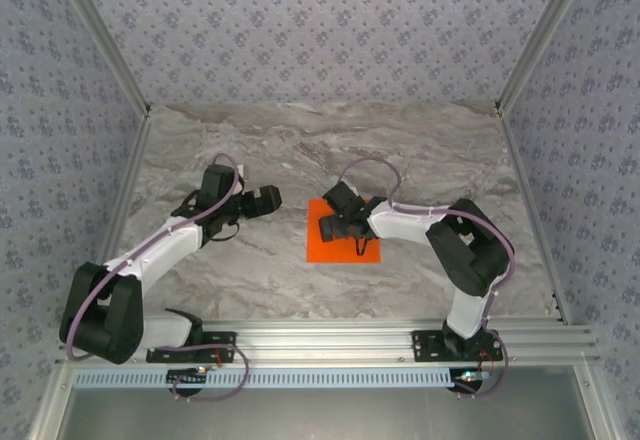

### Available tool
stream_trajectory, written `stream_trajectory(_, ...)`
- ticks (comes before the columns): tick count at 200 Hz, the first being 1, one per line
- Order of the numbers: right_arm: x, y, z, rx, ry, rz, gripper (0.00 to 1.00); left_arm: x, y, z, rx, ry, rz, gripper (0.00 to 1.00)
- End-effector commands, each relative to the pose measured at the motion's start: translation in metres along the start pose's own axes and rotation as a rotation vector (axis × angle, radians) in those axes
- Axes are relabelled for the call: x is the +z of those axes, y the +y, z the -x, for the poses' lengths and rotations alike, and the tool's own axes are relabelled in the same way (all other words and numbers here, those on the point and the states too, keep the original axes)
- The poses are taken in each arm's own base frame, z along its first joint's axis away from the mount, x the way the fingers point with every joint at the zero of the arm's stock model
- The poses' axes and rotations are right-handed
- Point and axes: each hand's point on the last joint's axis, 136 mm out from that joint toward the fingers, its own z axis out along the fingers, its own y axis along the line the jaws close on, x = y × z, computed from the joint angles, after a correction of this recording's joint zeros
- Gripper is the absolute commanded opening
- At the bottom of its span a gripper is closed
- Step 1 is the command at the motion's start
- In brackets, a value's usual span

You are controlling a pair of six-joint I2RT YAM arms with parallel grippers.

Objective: Fold a paper plane with a square sheet of paper (fold left side to right side)
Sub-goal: Move the square sheet of paper to the center of the table.

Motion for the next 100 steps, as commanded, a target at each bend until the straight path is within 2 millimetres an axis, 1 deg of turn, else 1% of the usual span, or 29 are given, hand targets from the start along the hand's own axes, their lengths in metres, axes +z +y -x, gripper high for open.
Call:
stream_trajectory(1, -0.015, 0.004, -0.009, 0.034, 0.061, 0.043, 1.00, 0.002, -0.023, 0.000, -0.019, 0.026, -0.077, 0.98)
stream_trajectory(23, -0.029, 0.003, 0.010, 0.043, 0.017, 0.080, 1.00, 0.009, -0.037, -0.009, -0.054, 0.072, -0.130, 0.98)
stream_trajectory(35, -0.032, -0.005, 0.019, 0.056, 0.000, 0.089, 1.00, 0.014, -0.046, -0.015, -0.070, 0.106, -0.162, 0.96)
stream_trajectory(45, -0.031, -0.017, 0.025, 0.070, -0.002, 0.083, 1.00, 0.019, -0.053, -0.022, -0.083, 0.143, -0.182, 0.95)
stream_trajectory(81, -0.015, -0.060, 0.039, 0.122, 0.016, 0.046, 1.00, 0.038, -0.088, -0.055, -0.104, 0.286, -0.276, 0.91)
stream_trajectory(100, -0.006, -0.074, 0.045, 0.137, 0.023, 0.035, 1.00, 0.047, -0.104, -0.074, -0.105, 0.340, -0.301, 0.91)
